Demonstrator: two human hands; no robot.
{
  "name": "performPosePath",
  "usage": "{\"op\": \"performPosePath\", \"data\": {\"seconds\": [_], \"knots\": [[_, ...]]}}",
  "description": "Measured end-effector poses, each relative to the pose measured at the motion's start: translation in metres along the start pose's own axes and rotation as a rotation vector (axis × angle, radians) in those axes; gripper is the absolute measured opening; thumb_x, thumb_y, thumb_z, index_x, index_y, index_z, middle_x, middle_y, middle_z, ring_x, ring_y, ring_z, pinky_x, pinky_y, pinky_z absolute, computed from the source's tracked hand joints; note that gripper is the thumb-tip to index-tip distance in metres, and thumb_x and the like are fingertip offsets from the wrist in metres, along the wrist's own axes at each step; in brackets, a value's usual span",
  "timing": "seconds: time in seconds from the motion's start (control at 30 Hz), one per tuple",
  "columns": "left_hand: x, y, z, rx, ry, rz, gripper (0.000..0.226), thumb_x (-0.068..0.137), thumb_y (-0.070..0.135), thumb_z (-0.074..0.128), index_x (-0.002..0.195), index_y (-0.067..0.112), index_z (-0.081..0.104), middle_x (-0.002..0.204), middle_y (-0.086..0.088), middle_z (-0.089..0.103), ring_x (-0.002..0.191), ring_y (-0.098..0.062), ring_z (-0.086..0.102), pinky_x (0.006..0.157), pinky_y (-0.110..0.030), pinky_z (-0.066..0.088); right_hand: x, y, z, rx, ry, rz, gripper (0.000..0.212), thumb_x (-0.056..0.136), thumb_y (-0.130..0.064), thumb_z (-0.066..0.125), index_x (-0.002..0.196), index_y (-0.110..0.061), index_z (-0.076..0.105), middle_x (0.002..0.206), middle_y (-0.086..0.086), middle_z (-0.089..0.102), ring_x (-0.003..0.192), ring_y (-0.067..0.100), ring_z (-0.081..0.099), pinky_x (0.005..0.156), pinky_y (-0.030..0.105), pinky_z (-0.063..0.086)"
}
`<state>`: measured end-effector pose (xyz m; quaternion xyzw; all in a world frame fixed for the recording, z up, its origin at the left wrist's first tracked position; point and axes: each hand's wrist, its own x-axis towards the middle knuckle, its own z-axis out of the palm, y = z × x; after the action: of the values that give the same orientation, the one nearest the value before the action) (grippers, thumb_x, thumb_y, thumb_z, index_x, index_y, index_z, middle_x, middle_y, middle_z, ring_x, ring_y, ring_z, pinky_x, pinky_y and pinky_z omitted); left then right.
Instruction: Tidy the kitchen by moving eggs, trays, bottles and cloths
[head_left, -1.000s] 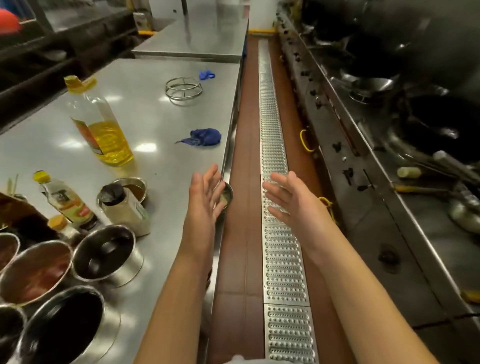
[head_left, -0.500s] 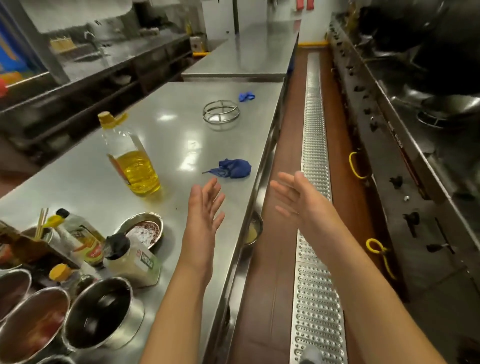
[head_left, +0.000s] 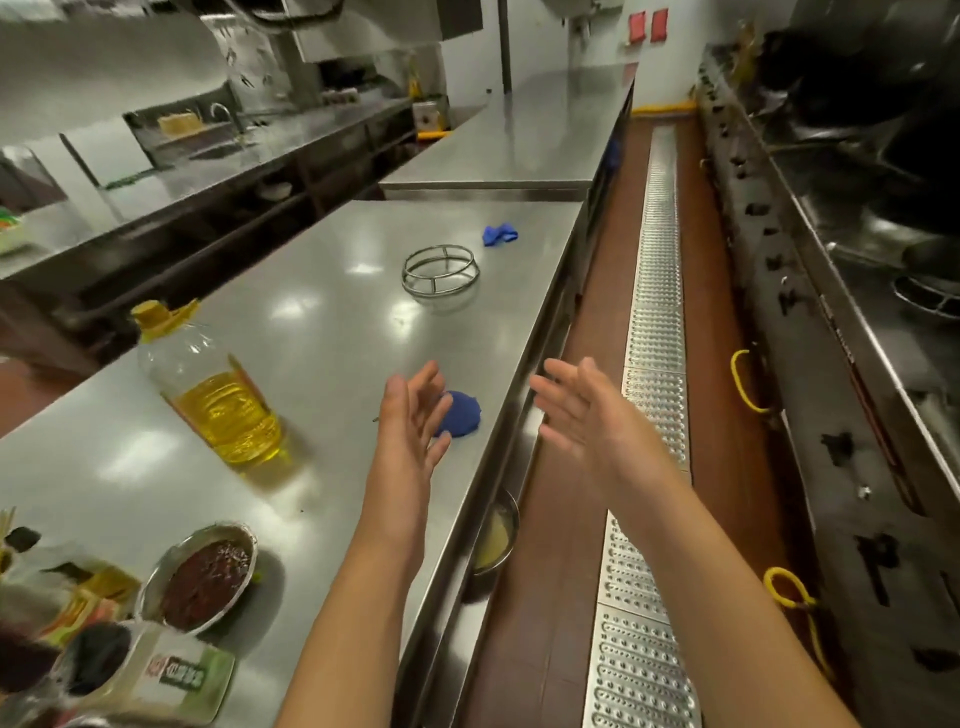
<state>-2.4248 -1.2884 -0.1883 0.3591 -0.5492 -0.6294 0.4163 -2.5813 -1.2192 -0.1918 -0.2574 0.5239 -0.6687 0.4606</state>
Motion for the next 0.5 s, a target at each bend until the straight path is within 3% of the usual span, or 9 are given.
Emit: {"op": "performPosePath", "data": {"seconds": [0.13, 0.5], "knots": [[0.055, -0.014, 0.018, 0.006, -0.003, -0.003, 0.068, 0.086, 0.069, 0.028, 0.139, 0.036, 0.053, 0.14, 0.014, 0.058, 0.128, -0.003, 0.056, 0.114, -0.036, 0.039, 0.054, 0.002, -0.016, -0.011, 0.027, 0.014, 0.052, 0.098, -0.053, 0.038, 0.139, -0.023, 0.051, 0.135, -0.003, 0.061, 0.126, 0.011, 0.054, 0.104, 0.033, 0.045], [0.261, -0.028, 0.078, -0.113, -0.154, -0.032, 0.071, 0.091, 0.075, 0.027, 0.144, 0.034, 0.049, 0.147, 0.01, 0.053, 0.131, -0.003, 0.052, 0.116, -0.037, 0.035, 0.219, -0.055, -0.038, -0.117, 0.211, -0.002, 0.047, 0.101, -0.044, 0.04, 0.138, -0.018, 0.053, 0.133, -0.001, 0.063, 0.125, 0.012, 0.056, 0.11, 0.039, 0.043]]}}
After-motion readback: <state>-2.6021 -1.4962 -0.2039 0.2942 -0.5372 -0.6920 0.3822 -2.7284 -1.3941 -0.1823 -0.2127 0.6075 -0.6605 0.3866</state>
